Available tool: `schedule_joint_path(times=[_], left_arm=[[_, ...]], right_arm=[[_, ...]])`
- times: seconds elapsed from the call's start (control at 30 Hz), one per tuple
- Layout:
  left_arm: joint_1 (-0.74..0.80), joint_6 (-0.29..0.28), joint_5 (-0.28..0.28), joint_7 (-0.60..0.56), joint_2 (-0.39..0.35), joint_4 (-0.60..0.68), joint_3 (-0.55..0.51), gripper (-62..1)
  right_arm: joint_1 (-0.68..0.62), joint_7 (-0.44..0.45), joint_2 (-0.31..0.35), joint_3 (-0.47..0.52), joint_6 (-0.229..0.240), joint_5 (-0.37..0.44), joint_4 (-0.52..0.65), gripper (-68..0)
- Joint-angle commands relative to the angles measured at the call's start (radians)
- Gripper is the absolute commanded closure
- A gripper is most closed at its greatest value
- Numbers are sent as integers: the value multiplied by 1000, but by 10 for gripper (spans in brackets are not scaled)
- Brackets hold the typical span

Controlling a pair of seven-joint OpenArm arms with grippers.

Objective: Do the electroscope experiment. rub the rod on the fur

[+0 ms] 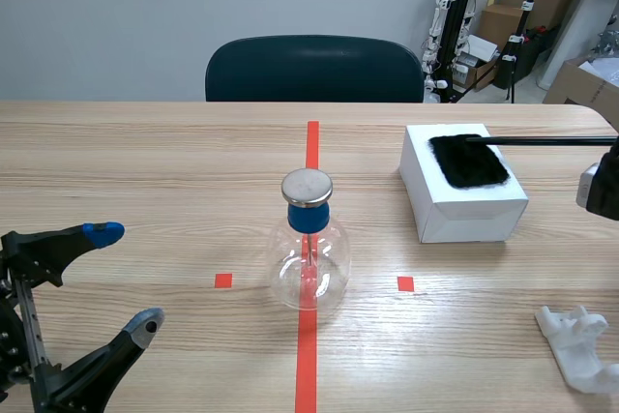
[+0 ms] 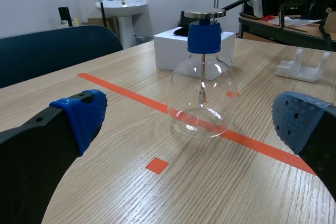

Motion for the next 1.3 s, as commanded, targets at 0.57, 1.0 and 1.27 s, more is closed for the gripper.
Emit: schedule_joint_path(times=[0.57,1.0,1.27], left_arm=[[-3,-2,-14,-19,-8,15,-1,-623],[-3,-2,-14,-19,-8,15,-1,-623],[-3,-2,-14,-19,-8,15,-1,-623]], right_arm=[[25,68,22,10,-18,0,18,-6],[25,29,23,10,-18,1,18,-6],[25,21,22,10,-21,1,18,-6]])
